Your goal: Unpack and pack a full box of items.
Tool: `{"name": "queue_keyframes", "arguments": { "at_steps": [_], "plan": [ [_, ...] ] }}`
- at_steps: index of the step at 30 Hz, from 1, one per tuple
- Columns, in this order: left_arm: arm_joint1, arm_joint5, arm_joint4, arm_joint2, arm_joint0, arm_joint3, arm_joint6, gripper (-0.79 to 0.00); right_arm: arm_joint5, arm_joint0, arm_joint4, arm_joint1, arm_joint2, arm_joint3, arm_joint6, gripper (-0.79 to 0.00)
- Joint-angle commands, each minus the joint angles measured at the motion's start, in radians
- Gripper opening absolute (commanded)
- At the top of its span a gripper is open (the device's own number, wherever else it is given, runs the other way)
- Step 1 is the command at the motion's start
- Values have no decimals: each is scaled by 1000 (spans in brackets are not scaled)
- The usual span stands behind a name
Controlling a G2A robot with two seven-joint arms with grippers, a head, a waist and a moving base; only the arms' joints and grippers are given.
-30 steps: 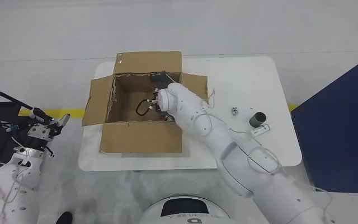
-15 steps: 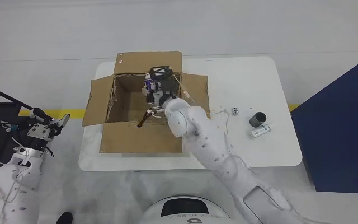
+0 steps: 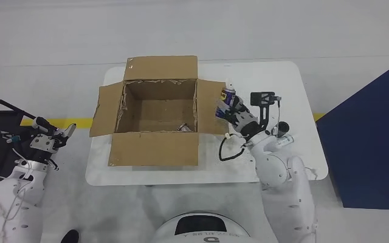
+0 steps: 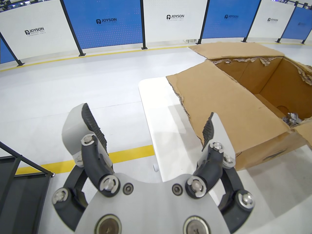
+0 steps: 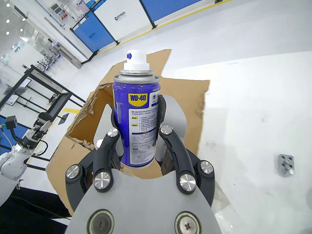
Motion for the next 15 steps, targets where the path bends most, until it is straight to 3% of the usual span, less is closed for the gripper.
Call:
{"name": "queue_keyframes", "arguments": {
  "at_steps": [1,15],
  "plan": [
    [0,0,0,0,0,0,0,0,-47,-8,18,7,51,22,29,-785],
    [0,0,0,0,0,0,0,0,-48,-8,16,8,50,29,25,-785]
  ]
}}
